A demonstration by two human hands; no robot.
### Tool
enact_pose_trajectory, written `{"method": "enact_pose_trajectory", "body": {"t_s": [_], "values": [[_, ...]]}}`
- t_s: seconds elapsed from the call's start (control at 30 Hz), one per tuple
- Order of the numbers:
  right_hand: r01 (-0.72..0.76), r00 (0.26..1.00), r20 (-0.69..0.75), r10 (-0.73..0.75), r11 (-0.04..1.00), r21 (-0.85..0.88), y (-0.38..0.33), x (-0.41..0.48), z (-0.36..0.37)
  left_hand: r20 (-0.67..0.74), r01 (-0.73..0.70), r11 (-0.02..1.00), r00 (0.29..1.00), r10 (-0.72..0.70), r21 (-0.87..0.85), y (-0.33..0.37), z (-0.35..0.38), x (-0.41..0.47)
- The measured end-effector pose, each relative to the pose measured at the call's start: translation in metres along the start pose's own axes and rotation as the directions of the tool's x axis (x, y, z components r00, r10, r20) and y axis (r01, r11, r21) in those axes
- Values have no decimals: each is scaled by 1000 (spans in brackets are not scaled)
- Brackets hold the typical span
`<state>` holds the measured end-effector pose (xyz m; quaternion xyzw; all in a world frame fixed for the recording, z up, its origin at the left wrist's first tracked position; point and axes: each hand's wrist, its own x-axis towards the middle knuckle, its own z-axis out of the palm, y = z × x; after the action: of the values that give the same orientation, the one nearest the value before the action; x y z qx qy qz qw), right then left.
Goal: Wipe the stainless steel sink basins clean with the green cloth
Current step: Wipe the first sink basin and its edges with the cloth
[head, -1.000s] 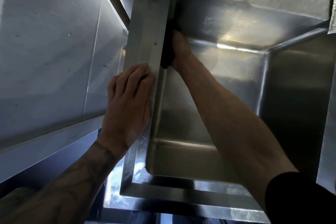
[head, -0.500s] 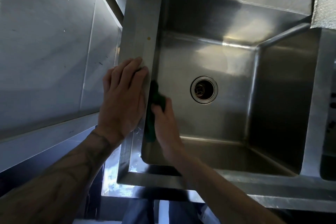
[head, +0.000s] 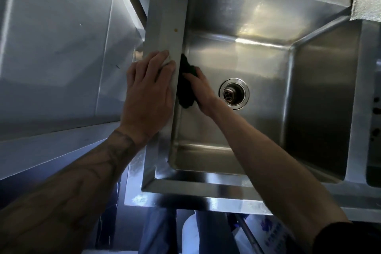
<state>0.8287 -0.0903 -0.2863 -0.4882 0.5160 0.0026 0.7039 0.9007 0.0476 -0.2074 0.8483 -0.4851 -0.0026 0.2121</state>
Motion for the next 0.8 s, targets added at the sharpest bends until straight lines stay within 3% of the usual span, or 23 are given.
{"method": "enact_pose_trajectory", "body": {"t_s": [0.1,0.2,0.3,0.43,0.53,0.6,0.67,0.8], "values": [[35,993,115,-14,983,-181,27,-19,-15,-10,-6,1000,1000,6,16,-1,2,-1],[-2,953,283,112,933,-360,57,-46,-32,-4,-9,999,1000,9,46,0,2,-2],[177,853,483,196,762,-622,82,-58,-45,26,-19,992,1000,15,128,3,1,-3],[385,746,634,201,647,-658,80,-69,-50,26,56,989,998,-60,140,27,-12,-33],[551,662,736,144,573,-607,63,-86,-63,12,208,970,977,-211,125,64,-21,-90],[531,654,751,93,649,-544,50,-102,-74,-18,372,920,928,-372,122,88,-21,-127],[465,657,745,116,716,-521,49,-105,-79,-43,550,826,834,-549,121,109,-15,-148],[463,688,697,200,618,-635,71,-85,-71,-104,740,664,672,-733,108,140,-1,-150]]}}
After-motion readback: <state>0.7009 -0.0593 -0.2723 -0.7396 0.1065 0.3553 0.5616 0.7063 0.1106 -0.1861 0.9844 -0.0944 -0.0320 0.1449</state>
